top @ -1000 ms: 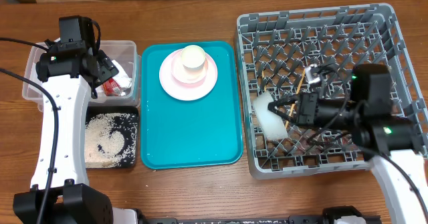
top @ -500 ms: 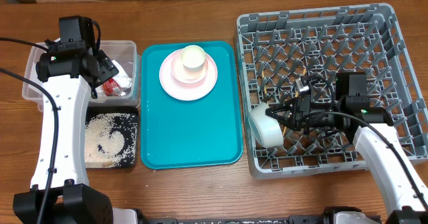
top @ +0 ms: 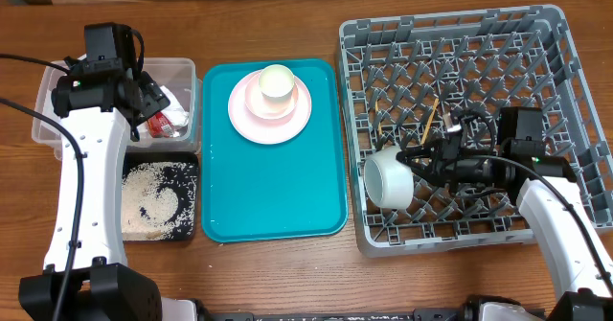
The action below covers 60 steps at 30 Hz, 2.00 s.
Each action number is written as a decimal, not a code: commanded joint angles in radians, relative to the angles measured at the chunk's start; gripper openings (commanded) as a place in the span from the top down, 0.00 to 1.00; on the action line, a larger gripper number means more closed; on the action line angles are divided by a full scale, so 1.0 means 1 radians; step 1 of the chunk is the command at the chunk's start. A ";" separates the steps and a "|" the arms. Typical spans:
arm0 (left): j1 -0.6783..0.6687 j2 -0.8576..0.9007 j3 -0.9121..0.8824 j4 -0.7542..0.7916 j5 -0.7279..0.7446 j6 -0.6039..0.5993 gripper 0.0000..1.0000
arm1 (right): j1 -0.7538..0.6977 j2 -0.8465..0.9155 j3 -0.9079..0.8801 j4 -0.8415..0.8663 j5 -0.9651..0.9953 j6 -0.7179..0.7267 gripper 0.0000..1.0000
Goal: Sort waste into correct bins and load items into the dishwasher
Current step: 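Set the bowl tilted in the rack and open the right gripper, then move the right gripper back to the teal tray near the pink plate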
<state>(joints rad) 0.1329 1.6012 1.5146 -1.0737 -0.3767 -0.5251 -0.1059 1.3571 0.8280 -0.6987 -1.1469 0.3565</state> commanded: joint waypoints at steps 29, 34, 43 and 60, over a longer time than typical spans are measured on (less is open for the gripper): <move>0.003 -0.016 0.024 0.001 0.008 -0.014 0.00 | 0.016 0.000 0.290 -0.205 0.390 -0.034 0.57; 0.003 -0.016 0.024 0.001 0.008 -0.014 0.00 | 0.107 0.000 0.295 -0.196 0.342 -0.106 0.57; 0.003 -0.016 0.024 0.001 0.008 -0.014 0.00 | 0.441 0.000 0.296 -0.033 0.587 -0.185 0.56; 0.003 -0.016 0.024 0.001 0.008 -0.014 0.00 | 0.976 0.174 0.295 0.356 1.104 -0.211 0.00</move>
<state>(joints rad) 0.1329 1.6012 1.5146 -1.0740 -0.3763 -0.5251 0.8452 1.4784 1.1015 -0.3630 -0.1169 0.1501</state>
